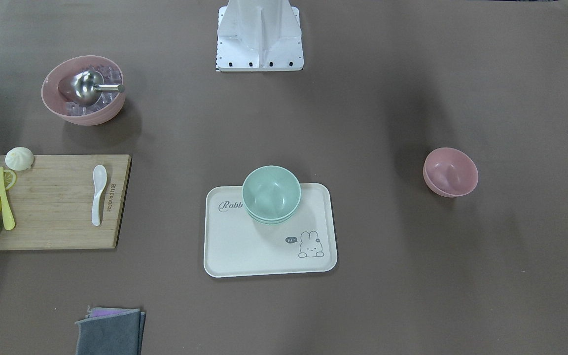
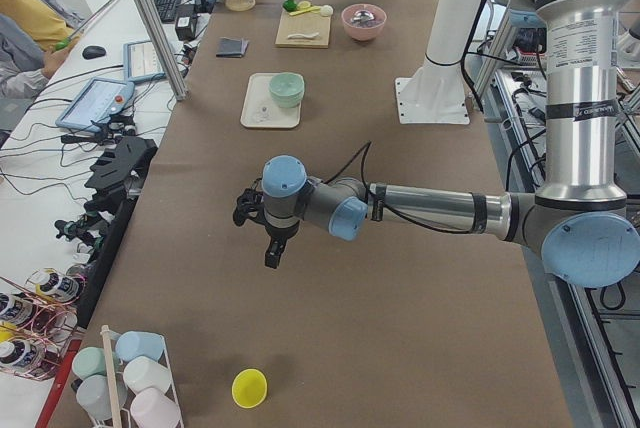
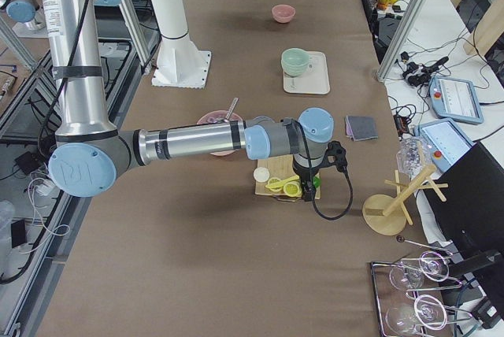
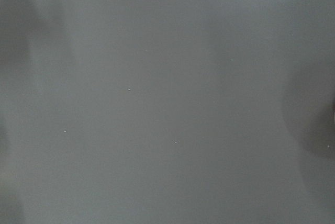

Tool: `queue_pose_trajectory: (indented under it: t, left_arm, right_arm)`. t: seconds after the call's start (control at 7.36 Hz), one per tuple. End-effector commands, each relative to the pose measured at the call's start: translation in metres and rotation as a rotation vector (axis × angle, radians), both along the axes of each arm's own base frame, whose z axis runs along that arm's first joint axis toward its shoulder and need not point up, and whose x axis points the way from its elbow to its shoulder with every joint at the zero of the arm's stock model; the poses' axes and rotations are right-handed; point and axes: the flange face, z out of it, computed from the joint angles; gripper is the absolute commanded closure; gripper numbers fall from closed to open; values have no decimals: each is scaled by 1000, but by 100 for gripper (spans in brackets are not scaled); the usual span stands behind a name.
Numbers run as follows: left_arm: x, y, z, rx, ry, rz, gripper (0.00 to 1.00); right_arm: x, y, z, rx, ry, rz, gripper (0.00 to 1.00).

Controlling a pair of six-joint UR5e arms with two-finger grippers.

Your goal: Stack pink bowl on green and place spoon

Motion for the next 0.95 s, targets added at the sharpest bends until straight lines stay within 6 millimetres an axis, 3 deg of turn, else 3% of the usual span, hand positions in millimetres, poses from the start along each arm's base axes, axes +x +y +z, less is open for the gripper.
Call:
queue_pose_trajectory:
  t: [0.0, 0.14, 0.41, 0.68, 0.82]
  left_arm:
    - [8, -12, -14, 20, 9, 2, 2]
    - [24, -17, -18, 5, 14, 8, 2]
    - [62, -24, -26, -20, 27, 43, 2]
    - [120, -54, -58, -102, 62, 10, 2]
    - [149, -57, -76, -121, 77, 14, 2]
  right_arm:
    - [-11, -3, -5, -31, -10, 19, 0]
    - [-32, -5, -15, -21, -20, 16, 0]
    - [-112, -2, -38, -77, -86, 111, 0]
    - [-167, 1, -61, -92, -101, 134, 0]
    - [-189, -3, -74, -109, -101, 150, 0]
